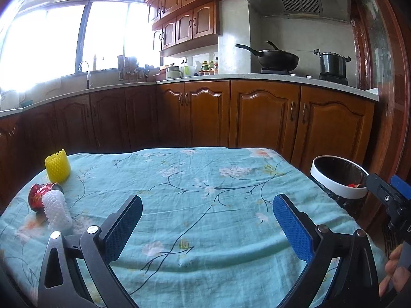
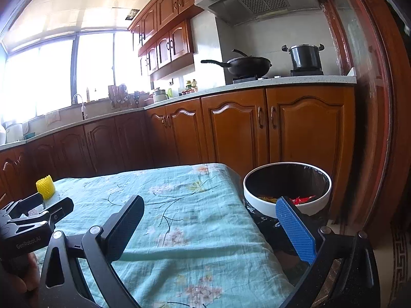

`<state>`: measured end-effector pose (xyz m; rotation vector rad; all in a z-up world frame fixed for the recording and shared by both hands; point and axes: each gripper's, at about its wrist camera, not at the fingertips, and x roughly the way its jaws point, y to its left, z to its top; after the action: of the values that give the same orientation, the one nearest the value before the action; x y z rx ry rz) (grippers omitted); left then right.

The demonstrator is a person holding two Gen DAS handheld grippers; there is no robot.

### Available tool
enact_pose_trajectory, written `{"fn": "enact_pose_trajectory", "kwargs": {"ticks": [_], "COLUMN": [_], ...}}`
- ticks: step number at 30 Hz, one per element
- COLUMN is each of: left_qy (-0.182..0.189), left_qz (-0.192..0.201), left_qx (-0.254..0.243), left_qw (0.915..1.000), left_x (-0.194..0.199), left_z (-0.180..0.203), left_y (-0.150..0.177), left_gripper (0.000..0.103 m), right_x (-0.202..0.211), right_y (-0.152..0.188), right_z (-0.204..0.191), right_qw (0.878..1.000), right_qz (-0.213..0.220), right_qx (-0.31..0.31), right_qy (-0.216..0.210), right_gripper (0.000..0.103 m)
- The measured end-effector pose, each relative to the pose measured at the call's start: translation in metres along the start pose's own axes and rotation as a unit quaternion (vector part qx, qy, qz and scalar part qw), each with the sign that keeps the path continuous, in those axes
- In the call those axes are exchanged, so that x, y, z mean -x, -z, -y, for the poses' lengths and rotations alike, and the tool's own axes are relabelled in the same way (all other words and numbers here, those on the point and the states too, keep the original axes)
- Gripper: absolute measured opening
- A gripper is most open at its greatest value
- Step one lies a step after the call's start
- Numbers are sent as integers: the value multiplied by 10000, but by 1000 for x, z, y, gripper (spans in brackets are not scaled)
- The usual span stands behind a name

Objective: Collect trash

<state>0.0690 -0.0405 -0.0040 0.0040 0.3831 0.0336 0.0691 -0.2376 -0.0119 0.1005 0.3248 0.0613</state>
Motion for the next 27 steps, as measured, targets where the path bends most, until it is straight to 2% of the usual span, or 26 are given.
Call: {"fn": "enact_pose_trajectory", "kwargs": {"ticks": [27], "left_qy": [96], "left_qz": [284], "left_qx": [-216], "left_qw": [9993], "left_x": [3], "left_z": [-1], "left_y": [13], "left_gripper": [102], "right_x": [9], "right_y": [1], "right_z": [4], "right_qw": [9996], "right_qz": [208], "right_qx": [84], "right_qy": [158], "right_gripper": [103]}}
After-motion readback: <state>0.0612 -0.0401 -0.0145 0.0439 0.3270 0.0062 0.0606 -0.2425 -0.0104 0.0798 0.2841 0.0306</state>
